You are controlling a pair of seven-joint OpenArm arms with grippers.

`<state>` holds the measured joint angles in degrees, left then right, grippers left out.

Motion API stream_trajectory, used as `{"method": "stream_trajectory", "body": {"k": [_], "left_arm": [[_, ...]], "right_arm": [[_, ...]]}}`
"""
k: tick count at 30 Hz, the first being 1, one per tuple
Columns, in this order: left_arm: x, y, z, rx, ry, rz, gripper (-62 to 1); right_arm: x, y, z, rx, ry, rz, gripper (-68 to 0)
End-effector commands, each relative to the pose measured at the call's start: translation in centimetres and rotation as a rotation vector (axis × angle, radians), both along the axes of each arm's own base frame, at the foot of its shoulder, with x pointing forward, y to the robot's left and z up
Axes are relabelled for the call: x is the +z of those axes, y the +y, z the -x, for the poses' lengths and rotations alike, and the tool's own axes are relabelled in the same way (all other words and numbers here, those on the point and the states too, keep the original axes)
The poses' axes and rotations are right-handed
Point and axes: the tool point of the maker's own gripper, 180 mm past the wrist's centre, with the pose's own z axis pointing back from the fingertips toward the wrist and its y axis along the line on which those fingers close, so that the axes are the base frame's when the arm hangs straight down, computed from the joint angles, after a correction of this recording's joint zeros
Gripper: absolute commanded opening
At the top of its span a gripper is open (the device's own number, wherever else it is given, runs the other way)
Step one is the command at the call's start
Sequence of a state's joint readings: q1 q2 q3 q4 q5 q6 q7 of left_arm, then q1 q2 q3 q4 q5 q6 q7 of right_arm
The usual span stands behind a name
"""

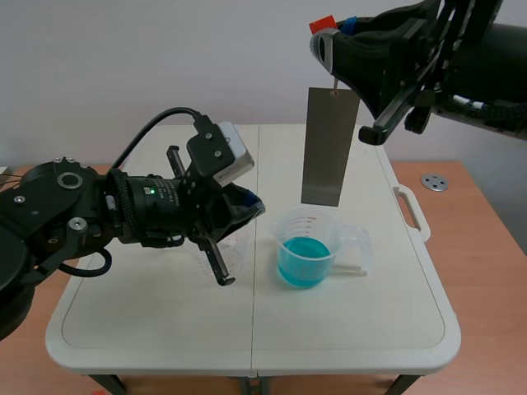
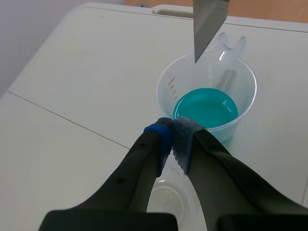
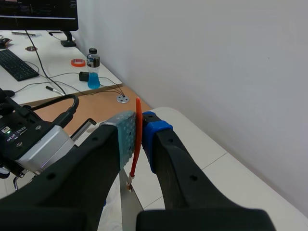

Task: Hold the metal plate by the orange handle, dip it into the blue solution, take it out and point at it, then put the plate back in the beaker on the left.
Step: 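Lower the plate into the blue solution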

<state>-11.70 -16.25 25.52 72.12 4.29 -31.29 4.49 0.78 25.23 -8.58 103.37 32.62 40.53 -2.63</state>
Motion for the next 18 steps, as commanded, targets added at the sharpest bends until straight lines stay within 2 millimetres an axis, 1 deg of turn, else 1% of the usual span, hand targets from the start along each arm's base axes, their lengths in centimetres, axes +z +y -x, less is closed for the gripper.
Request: {"method": "stream_trajectory", "body": {"k": [1,4,9,14,18], "left_arm": [[1.1,1.8,-0.7,0.053,-0.037,0.02,-59.0],[1.7,4.7,-0.7,0.114,-0.072,0.031,-59.0],[2.6,10.1,0.8,0.194,-0.091,-0.002,-59.0],[3.7,15.4,3.3,0.26,-0.086,-0.025,-59.0],[3.4,19.7,5.7,0.337,-0.033,-0.078,-59.0]], "right_arm": [[1.5,0.0,0.0,0.007,-0.041,-0.025,-66.4],[1.5,0.0,0.0,0.007,-0.041,-0.025,-66.4],[1.5,0.0,0.0,0.007,-0.041,-0.024,-66.4],[1.4,0.0,0.0,0.006,-0.039,-0.024,-66.4],[1.0,-0.1,-0.2,0.003,-0.024,-0.024,-66.4]]}}
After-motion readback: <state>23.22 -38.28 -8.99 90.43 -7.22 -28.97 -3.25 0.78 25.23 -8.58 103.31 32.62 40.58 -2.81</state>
